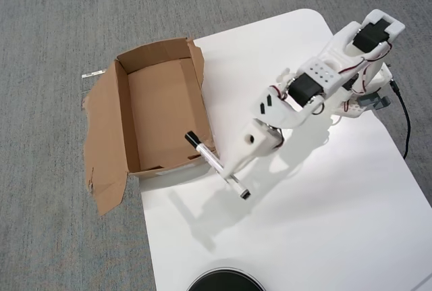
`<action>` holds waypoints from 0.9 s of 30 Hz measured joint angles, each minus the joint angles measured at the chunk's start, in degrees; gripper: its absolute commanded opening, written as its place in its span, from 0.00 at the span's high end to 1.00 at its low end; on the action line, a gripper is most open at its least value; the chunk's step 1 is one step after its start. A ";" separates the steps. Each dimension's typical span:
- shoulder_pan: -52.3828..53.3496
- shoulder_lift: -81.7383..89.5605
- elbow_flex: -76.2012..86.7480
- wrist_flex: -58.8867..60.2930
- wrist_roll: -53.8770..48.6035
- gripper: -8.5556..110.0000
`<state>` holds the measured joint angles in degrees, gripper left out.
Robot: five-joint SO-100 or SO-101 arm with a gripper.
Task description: Grasp a pen and put it in the box.
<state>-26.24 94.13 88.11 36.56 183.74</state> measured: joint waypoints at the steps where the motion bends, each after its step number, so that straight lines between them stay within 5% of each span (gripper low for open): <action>1: 0.97 0.09 0.00 0.00 0.00 0.92; 27: 26.28 -8.70 0.00 0.00 -5.98 0.92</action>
<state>0.04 85.43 88.11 36.56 177.76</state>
